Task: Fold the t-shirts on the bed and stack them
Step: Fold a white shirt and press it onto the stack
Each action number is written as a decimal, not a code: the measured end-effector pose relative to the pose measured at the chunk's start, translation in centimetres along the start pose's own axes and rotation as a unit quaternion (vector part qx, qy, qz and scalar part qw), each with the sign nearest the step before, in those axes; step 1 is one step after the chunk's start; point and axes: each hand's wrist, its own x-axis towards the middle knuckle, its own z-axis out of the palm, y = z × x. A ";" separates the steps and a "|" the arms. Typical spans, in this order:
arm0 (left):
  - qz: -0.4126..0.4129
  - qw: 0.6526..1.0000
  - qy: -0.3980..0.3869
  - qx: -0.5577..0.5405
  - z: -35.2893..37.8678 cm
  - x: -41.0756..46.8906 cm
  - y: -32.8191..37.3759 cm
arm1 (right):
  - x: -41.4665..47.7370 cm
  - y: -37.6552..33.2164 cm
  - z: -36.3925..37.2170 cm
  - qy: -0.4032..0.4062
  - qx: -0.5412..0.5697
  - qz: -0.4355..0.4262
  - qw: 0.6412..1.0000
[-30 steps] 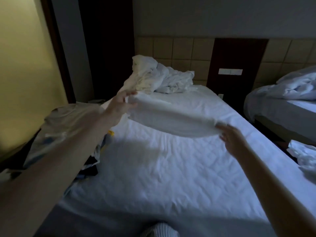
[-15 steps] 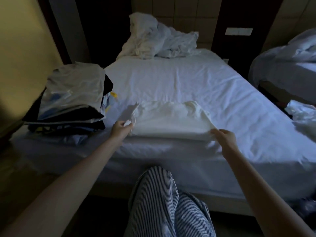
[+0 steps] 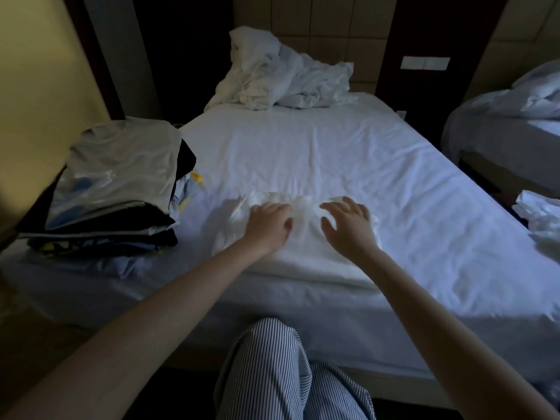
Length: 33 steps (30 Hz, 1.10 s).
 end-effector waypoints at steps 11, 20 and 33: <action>-0.109 0.979 -0.170 -0.039 6.8 5.3 -5.8 | 3.7 6.5 5.9 -0.154 0.000 0.094 0.984; -0.115 0.978 -0.167 -0.044 7.4 5.4 -5.9 | 4.2 6.7 6.5 -0.170 0.001 0.118 0.978; -0.052 0.998 -0.036 -0.019 5.9 -2.4 -10.0 | -2.8 5.8 4.6 -0.180 -0.037 0.034 0.982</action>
